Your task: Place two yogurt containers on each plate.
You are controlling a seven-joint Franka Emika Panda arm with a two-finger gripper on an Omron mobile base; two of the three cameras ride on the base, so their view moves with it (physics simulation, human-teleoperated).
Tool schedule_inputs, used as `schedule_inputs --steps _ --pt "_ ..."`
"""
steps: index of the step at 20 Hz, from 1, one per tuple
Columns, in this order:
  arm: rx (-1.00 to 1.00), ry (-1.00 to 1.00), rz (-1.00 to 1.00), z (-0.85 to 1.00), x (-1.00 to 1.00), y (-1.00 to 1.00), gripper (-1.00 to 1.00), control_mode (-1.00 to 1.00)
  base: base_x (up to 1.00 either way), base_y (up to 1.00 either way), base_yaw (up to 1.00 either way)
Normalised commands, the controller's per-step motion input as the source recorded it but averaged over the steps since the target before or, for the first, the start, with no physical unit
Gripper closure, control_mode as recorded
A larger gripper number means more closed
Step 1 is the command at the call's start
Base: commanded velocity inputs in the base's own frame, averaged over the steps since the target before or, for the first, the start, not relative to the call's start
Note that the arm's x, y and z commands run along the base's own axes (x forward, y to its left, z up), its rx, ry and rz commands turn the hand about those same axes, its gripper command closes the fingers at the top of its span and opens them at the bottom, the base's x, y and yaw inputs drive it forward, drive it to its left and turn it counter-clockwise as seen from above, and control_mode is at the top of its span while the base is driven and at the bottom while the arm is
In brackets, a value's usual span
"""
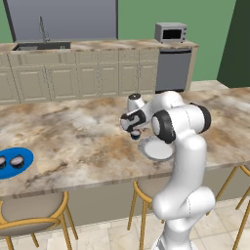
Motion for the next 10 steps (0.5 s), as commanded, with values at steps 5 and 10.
schedule_inputs --steps 5,10 --pt "0.07 0.04 -0.16 -0.07 0.19 0.00 -1.00 -1.00 0.00 0.00 0.00" --pt "0.03 0.03 -0.14 -0.15 0.17 0.00 -1.00 -1.00 0.00 0.00 0.00"
